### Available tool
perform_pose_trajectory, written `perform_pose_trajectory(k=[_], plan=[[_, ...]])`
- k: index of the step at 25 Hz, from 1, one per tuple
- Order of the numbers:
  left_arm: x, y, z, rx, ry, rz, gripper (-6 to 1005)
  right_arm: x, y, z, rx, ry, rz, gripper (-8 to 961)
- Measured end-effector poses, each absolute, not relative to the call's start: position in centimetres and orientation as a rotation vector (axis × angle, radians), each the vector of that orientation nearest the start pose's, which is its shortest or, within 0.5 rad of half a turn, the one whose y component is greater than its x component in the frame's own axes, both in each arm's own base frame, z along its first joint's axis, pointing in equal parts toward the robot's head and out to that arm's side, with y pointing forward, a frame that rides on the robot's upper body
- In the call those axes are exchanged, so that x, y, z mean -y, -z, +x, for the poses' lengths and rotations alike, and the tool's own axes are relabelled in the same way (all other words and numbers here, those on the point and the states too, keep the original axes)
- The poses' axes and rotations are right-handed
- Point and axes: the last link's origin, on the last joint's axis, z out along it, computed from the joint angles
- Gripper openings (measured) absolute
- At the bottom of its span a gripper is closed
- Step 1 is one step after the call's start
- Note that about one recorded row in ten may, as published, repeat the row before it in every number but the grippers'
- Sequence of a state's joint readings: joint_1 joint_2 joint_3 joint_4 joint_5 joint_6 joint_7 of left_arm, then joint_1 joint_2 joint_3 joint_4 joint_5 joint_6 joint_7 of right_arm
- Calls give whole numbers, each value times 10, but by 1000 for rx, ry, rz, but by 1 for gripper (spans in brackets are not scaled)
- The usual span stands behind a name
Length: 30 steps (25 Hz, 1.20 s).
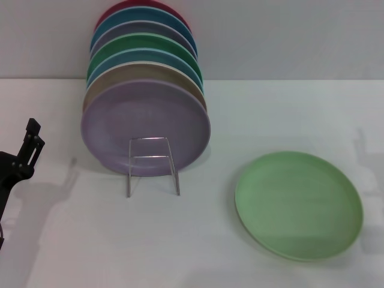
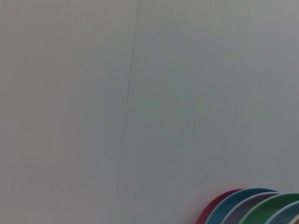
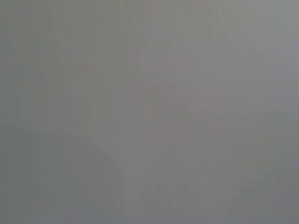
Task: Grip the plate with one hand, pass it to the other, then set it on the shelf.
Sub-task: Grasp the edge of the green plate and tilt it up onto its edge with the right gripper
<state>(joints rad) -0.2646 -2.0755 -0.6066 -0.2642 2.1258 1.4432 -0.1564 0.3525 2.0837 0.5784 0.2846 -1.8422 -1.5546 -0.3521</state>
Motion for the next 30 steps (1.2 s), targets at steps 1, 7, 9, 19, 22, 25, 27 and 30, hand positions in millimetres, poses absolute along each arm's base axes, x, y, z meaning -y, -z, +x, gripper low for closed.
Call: perform_pose_trajectory(k=[1,7,9,19,22,25,27,30], plan=[[-269,15,-322,494,901,-1524,784,-292,-16,307,-124,-593,-1285,579],[-269,14,-322,493,898,-1525,784,-289,-18,307,-109,-593,-1271,581],[-269,14,-322,493,897,-1524,784,-288,-19,308,-106,-590,-1269,580],[-273,17,-323,507,882,-1540,784,-290,-19,303,11,-420,-1230,578],[-274,18,-323,509,879,-1543,784,-293,-21,301,-47,-435,-1183,577],[-276,17,-322,508,880,-1543,784,-301,-17,295,-155,-476,-1182,577],[-277,17,-321,508,881,-1542,784,-308,-11,290,-234,-504,-1207,576],[-278,17,-321,507,882,-1540,784,-319,-3,280,-336,-511,-1254,576]])
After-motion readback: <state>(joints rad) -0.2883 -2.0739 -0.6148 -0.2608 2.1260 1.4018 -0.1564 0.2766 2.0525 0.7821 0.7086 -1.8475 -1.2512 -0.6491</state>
